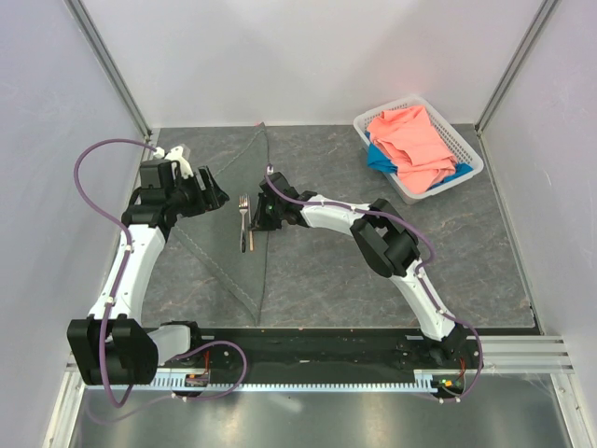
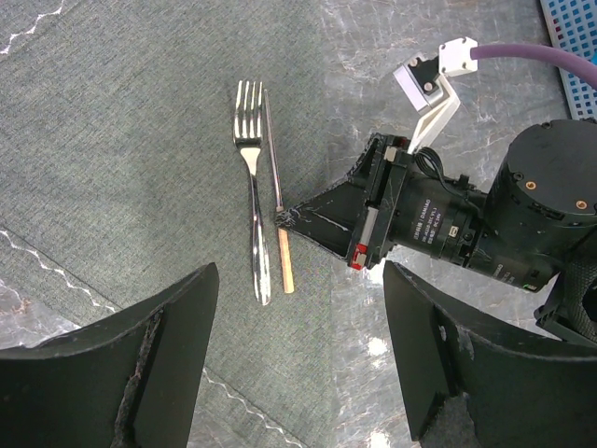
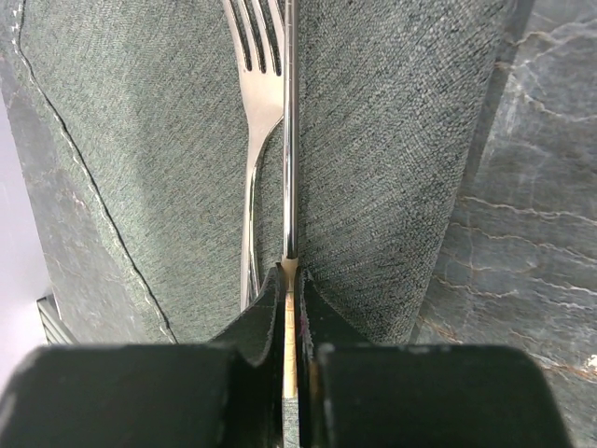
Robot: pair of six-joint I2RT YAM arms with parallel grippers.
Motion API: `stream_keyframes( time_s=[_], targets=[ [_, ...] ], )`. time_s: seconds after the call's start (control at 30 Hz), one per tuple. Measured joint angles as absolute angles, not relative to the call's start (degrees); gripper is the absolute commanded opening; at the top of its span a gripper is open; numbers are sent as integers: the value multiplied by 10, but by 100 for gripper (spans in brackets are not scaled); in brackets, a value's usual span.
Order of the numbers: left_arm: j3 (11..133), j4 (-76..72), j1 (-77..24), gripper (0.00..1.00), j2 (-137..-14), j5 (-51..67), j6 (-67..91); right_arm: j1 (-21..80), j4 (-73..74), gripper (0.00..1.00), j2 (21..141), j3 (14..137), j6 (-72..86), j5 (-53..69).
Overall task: Fold the napkin, place the utensils inside, and roll it up
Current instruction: Place the utensil onto the napkin
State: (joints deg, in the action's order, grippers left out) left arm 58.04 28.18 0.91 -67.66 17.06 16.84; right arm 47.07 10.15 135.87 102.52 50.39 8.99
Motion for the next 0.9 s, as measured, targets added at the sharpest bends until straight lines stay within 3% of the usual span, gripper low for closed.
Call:
stream_keyframes(
  time_s=[0.23,0.4,0.63,0.77,0.9],
  targets=[
    [580,282,9,80,-676,171,168,470,94,40,1358,1026,503,99],
    [580,282,9,80,-677,170,168,465,61,41,1309,965,492,121],
    [580,282,9,80,-676,167,168,370,11,40,1049,687,441,189],
    [580,282,9,80,-676,166,168,235,117,38,919,615,348,127],
    [580,282,9,80,-676,167,168,184,251,38,867,595,280,24]
  ],
)
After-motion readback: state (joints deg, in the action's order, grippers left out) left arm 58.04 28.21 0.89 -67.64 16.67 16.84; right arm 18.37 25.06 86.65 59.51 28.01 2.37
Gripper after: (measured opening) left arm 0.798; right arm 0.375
